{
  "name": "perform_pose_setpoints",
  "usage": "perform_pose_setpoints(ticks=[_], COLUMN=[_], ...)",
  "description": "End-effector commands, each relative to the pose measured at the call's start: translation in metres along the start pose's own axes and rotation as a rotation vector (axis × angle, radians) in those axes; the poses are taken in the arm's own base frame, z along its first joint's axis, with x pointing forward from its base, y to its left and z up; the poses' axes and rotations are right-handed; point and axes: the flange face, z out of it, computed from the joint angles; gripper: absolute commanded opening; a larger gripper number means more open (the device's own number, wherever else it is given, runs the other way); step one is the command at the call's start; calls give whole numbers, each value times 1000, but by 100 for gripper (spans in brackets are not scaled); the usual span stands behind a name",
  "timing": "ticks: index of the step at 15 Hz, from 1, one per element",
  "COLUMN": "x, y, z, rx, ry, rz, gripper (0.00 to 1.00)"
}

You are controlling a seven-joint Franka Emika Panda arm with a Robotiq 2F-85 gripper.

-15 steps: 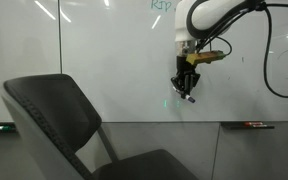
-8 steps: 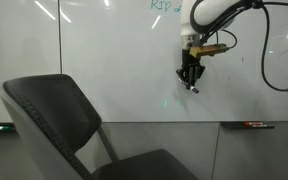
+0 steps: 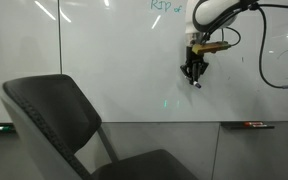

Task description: Use the marker on the chair to draw a smiley face on the whiteboard

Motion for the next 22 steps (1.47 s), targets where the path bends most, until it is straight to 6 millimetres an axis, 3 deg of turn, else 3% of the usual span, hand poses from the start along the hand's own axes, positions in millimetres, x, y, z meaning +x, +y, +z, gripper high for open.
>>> perform_pose_setpoints(ticks=[1,9,22], x=[21,43,55], y=[-1,-12,0], z=[-6,-2,-32], rx=[-18,-27,-47], ry=[23,34,34], rz=[25,22,37], gripper=[6,6,6])
